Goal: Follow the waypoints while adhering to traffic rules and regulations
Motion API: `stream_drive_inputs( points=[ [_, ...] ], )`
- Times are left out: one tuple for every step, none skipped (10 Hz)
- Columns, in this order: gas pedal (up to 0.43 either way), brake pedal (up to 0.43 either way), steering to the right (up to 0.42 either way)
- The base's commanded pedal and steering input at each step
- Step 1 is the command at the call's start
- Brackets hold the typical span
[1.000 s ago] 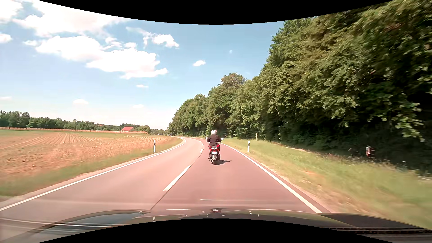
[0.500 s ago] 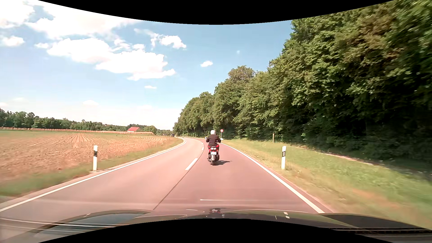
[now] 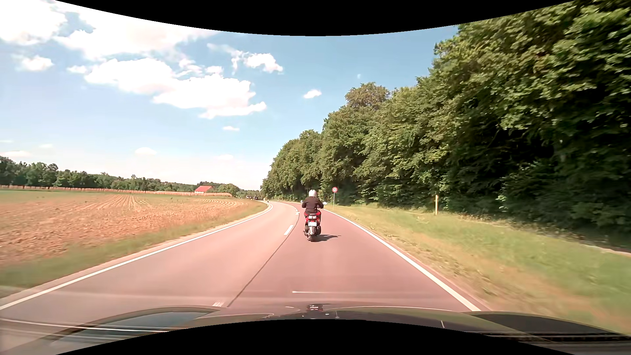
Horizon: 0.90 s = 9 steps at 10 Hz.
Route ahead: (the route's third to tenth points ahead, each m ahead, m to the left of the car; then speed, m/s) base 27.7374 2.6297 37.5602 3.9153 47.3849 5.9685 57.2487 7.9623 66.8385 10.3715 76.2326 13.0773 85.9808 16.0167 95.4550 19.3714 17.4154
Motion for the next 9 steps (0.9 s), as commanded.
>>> stream_drive_inputs(
  points=[
    [0.157,0.012,-0.019],
    [0.157,0.012,-0.019],
    [0.157,0.012,-0.019],
    [0.169,0.012,-0.019],
    [0.169,0.012,-0.019],
    [0.169,0.012,-0.019],
    [0.169,0.012,-0.019],
    [0.169,0.012,-0.019],
    [0.169,0.012,-0.019]
  ],
)
